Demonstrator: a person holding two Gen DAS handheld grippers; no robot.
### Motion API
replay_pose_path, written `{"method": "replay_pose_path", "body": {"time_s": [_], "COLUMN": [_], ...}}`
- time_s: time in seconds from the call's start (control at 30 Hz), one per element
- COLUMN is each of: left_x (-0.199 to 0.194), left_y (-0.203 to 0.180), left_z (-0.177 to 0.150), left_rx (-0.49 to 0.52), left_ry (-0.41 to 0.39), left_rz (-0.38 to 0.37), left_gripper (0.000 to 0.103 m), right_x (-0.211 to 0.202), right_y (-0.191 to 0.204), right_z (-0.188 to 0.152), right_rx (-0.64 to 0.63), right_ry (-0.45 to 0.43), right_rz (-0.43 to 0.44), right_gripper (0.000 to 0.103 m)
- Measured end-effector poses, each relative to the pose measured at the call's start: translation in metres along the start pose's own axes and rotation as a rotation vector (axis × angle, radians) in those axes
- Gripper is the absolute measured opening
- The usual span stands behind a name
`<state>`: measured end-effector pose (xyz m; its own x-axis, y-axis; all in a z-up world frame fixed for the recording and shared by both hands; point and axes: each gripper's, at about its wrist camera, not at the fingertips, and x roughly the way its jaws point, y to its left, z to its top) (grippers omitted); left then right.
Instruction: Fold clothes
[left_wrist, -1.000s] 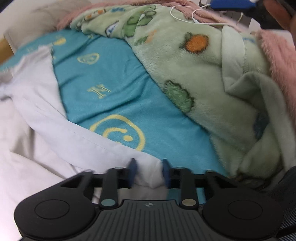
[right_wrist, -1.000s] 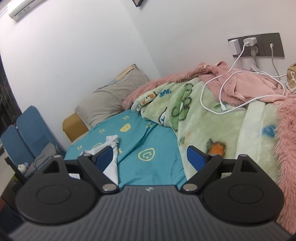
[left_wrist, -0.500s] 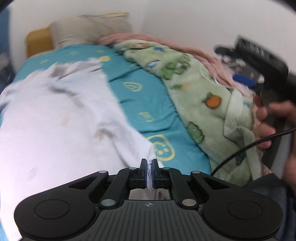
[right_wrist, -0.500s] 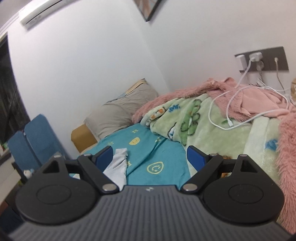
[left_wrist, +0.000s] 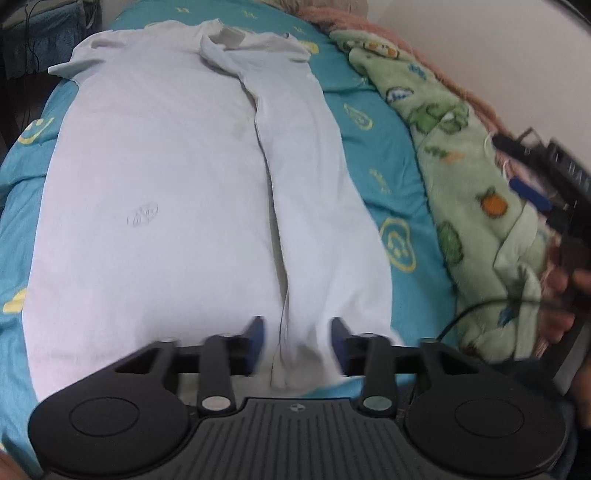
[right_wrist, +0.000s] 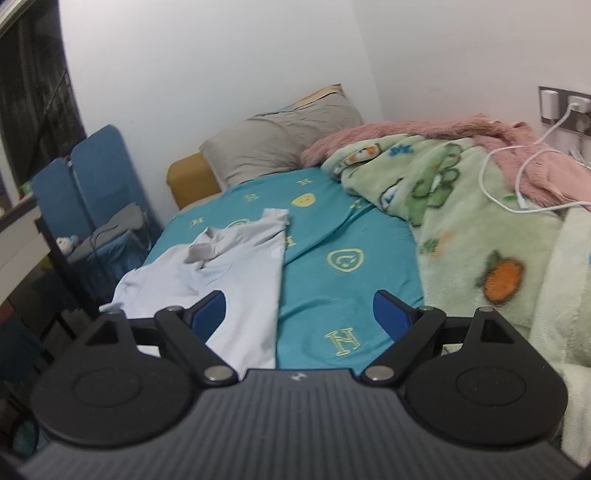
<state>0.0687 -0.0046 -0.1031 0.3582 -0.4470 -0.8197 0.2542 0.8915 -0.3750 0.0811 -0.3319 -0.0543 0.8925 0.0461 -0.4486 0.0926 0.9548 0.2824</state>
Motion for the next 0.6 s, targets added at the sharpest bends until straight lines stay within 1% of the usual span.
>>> {"method": "replay_pose_path", "body": {"time_s": [0.03,0.07,0.17,0.23,0.33,0.43,0.53,0.6], "left_x": [0.001,0.003,0.024,0.041,0.075,0.113,0.145,0.165], "left_y": [0.002,0.004,0.017,0.030,0.046,0.058,0.076,0.087], "left_z": [0.010,0.020,0.065,0.100,0.151,0.202,0.244,0.265], "left_rx": [-0.001,-0.001,-0.004,-0.015,-0.026,-0.015,-0.072,-0.133], "left_ry": [-0.016,-0.032,-0.106,-0.171,-0.277,-0.371,-0.435,-0.445], "left_rz": [0.001,0.005,0.061,0.110,0.190,0.278,0.322,0.303], "left_gripper": [0.052,0.057,0.069,0.073,0.074,0.075,0.076,0.076], "right_x": [0.003,0.007,0.023,0.034,0.051,0.068,0.085,0.097], "right_y": [0.003,0.004,0.007,0.010,0.014,0.018,0.021,0.022], "right_z": [0.000,-0.001,0.000,-0.001,-0.004,-0.008,-0.011,-0.012], "right_rx": [-0.005,-0.004,0.013,0.015,-0.001,-0.029,-0.051,-0.058], "right_ry": [0.004,0.011,0.037,0.050,0.061,0.065,0.062,0.062], "right_rz": [0.001,0.001,-0.002,-0.011,-0.020,-0.020,-0.012,-0.003], "right_gripper": [0.088,0.088,0.088,0.088,0.088,0.088,0.088,0.088]}}
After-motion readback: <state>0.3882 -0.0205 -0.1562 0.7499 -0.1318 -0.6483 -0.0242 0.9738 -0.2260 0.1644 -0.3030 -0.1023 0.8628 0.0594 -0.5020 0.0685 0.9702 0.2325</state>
